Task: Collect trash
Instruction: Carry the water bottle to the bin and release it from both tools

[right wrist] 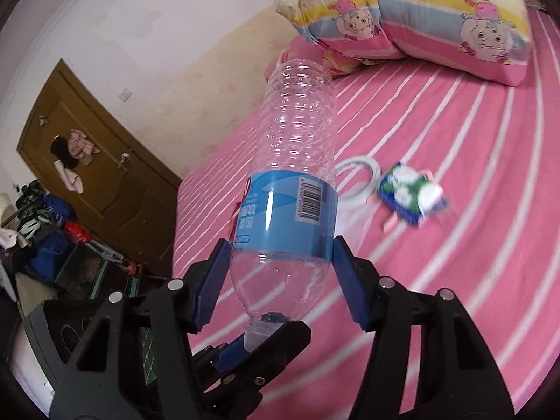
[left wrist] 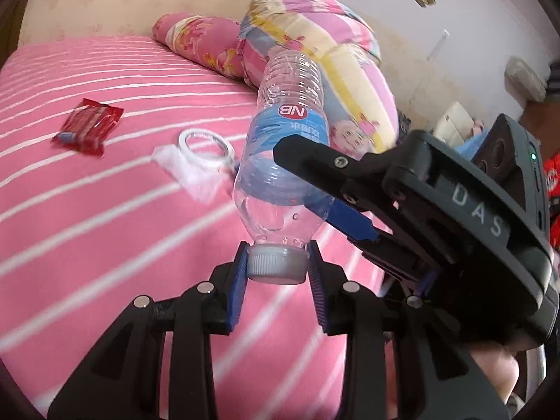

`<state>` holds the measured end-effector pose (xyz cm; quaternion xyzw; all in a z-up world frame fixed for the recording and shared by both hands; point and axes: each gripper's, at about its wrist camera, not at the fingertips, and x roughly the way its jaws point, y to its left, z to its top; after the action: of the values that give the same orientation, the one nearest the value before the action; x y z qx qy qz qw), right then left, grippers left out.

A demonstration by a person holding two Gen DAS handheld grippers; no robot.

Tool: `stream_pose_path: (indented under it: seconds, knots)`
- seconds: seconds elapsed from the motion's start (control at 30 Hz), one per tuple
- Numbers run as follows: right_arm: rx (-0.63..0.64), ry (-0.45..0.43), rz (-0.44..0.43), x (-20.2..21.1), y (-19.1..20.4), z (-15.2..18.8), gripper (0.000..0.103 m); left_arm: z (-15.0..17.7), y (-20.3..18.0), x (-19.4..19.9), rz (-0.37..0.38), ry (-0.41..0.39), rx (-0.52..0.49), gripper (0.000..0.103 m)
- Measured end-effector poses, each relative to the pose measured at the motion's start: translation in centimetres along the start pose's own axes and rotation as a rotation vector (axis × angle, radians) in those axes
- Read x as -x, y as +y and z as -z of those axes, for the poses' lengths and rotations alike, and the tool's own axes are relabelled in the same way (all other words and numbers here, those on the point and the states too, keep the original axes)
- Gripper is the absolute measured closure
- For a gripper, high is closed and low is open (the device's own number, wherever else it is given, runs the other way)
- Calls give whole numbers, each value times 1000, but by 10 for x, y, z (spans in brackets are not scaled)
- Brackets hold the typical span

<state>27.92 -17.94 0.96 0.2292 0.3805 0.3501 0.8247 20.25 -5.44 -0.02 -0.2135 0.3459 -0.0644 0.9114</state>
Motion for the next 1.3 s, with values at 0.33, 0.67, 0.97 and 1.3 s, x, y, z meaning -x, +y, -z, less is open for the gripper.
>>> stream_pose_path:
  seconds: [0.33,0.67,0.97,1.3]
  knots:
    - [-38,-86,2,149,9,73,43,81,-100,84,27,68,-109,71]
    - [-109,-154,91,274,-39,119,43,155,-205,86,136,213,-227,71]
    - [-340,-177,174,342,-132,171,43,216,-269,21,170,417,-332,71]
    - [-540,-167,240,367,-225,208,43,270,-301,-59,193,635,-382,71]
